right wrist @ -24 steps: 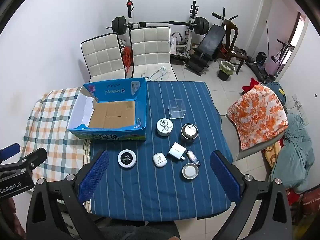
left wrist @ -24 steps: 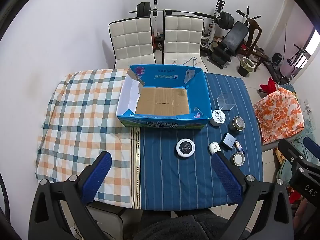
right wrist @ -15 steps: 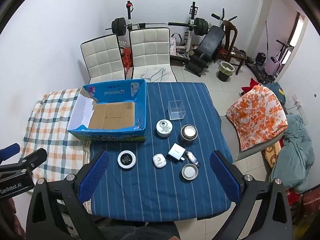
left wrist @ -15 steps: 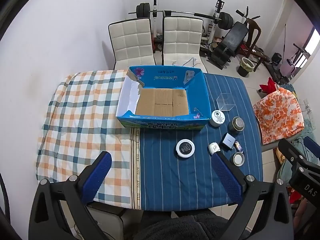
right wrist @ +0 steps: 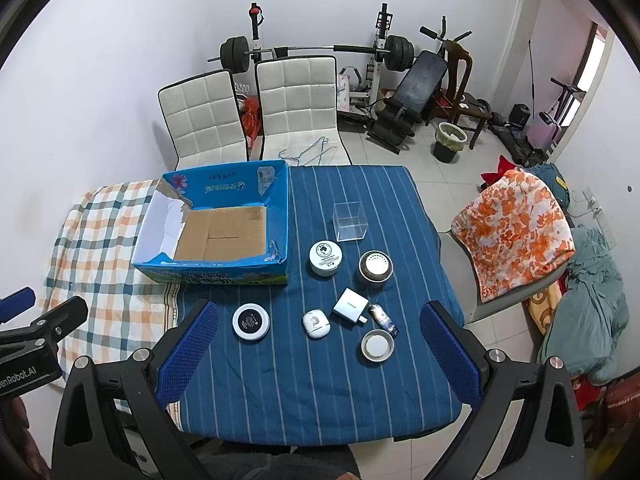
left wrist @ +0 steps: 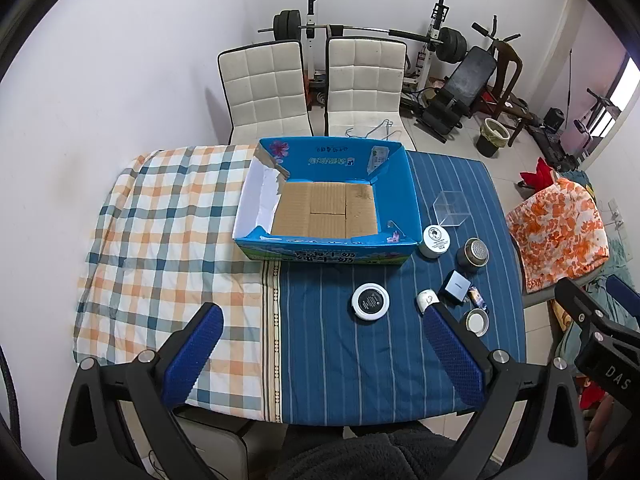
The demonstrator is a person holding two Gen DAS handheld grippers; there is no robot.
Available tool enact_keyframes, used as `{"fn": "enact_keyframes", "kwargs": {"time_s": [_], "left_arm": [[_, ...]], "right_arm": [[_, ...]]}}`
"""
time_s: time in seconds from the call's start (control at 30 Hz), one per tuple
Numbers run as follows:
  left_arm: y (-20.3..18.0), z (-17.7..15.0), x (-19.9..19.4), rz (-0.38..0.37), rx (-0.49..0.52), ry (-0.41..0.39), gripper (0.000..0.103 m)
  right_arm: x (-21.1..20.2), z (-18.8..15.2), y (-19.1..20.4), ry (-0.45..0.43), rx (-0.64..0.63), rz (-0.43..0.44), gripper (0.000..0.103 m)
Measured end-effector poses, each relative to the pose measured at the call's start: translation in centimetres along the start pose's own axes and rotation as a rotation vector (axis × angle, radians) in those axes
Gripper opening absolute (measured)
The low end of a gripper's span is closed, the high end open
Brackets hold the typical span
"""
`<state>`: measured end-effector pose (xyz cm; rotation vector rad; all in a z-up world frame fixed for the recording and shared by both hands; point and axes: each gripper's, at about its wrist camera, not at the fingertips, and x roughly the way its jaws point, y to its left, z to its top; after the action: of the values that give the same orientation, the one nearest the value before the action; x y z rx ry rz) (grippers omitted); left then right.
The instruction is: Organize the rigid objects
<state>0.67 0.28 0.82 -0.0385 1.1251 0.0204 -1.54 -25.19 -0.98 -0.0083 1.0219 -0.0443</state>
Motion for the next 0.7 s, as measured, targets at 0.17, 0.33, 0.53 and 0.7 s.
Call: {"fn": "enact_keyframes", "kwargs": {"time_s": [0.17,0.33,0.53,0.7], "left_arm": [[-0.08,-0.06,0.07,-0.002,-0.003,-0.004,0.103],[-0.14,0.08,0.07,0.003,-0.005,-0.016,0.103],[-0.13,0.12,-0.02,0.005,-0.004,-0.015,0.103],[-0.25,-0.03,-0.09,0.002,-0.004,-0.021,0.103]], "right_arm": [[-0.05,0.20,0.17,-0.009,-0.006,-0.002,0.103],[-0.15,0.38,0.18,-0.012,-0.005,-0.003,0.103],[-0.32,0.73,0.12,-0.013,-0.006,-0.001,0.103],[-0.60,0.84,0.12,-0.020,-0.010,-0.004,0.103]]}}
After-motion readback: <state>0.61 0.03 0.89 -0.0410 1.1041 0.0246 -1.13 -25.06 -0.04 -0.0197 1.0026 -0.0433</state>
